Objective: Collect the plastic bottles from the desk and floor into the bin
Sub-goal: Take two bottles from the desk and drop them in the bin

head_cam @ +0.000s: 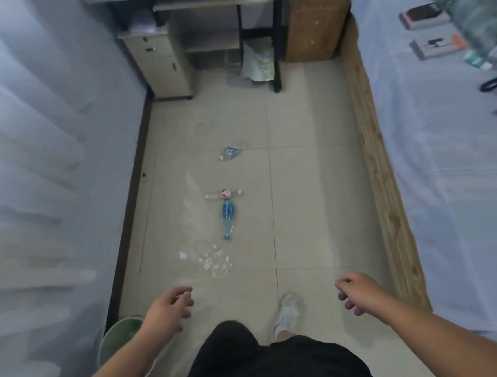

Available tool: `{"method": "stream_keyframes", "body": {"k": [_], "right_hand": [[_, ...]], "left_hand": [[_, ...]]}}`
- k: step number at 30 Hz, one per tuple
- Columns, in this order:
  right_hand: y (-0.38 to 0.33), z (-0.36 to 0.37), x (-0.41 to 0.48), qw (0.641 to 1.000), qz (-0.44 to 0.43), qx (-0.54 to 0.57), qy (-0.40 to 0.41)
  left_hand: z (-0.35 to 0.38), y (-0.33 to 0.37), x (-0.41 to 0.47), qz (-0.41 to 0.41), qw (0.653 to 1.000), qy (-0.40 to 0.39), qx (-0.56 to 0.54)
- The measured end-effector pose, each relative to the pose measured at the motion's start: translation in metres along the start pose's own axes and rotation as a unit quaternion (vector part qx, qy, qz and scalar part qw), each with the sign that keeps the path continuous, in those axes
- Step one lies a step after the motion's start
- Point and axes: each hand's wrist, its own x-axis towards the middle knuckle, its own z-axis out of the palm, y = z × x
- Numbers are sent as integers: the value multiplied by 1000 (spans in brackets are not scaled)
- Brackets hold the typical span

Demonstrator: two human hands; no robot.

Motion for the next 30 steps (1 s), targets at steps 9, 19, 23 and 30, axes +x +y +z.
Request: {"method": "stream_keyframes", "body": {"k": [9, 19, 23, 30], "right_hand": [[-145, -92, 58, 990, -79, 110, 44], [-246, -175, 92, 984, -78, 119, 108], [-257, -196, 100, 986, -41, 126, 97], [-301, -261, 168, 993, -32, 94, 70]], "left_hand": [[16, 92, 57, -28, 999, -25, 11], [2, 306, 199, 37, 997, -63, 27], [-10, 421, 231, 99, 993, -64, 33], [-2, 566, 302, 126, 991, -32, 0]]}}
